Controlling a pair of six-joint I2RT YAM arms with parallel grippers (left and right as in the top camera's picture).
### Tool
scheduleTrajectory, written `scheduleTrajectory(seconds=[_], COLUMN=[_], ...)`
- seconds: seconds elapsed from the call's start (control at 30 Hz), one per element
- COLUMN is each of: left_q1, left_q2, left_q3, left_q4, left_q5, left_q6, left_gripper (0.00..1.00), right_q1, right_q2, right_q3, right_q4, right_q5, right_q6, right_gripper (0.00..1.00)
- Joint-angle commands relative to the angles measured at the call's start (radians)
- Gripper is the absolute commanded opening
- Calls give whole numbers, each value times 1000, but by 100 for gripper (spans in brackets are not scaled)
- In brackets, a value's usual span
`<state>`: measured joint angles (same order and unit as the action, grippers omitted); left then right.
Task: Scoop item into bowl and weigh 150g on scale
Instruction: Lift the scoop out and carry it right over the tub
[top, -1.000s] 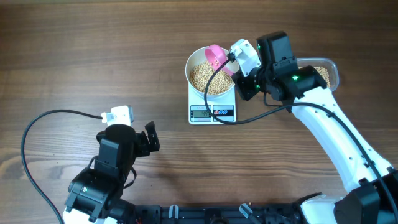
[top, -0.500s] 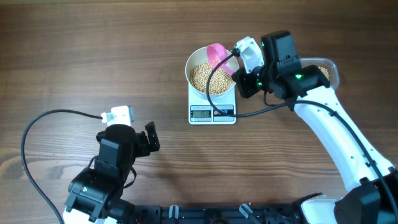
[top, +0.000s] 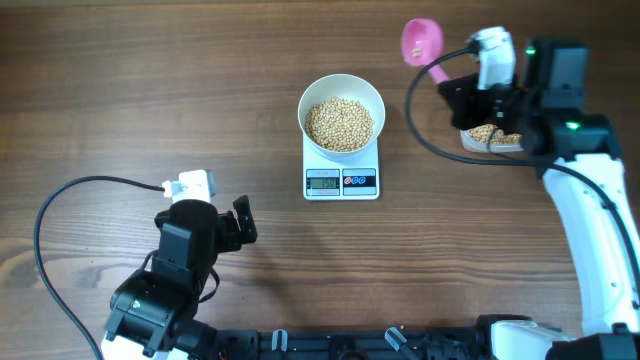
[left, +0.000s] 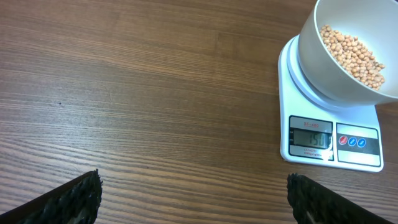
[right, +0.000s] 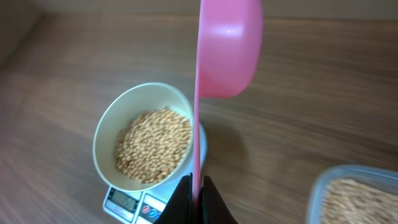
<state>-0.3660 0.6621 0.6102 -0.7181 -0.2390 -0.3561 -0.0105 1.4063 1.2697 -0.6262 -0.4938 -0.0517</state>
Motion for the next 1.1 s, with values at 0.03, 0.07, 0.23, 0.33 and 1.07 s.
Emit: scheduleTrajectory(seconds=[0.03, 0.07, 0.23, 0.33, 1.07], left_q1=[6, 6, 6, 6, 6], left_q2=[-1, -1, -1, -1, -1], left_q3=[-6, -6, -6, -6, -6], left_q4=[2, 2, 2, 2, 2], left_q5=[-13, -13, -13, -13, -13], left_q6=[11, 11, 11, 11, 11], left_gripper=[100, 100, 100, 100, 100], right_q1=[-123, -151, -299, -334, -115], right_q2=[-26, -26, -25, -24, 71], right_q3=[9, 9, 9, 9, -3], right_q4=[-41, -52, -168, -219, -305], right_q5=[-39, -39, 46, 150, 660], right_q6=[6, 6, -53, -74, -251], right_gripper=[4, 4, 4, 4, 4])
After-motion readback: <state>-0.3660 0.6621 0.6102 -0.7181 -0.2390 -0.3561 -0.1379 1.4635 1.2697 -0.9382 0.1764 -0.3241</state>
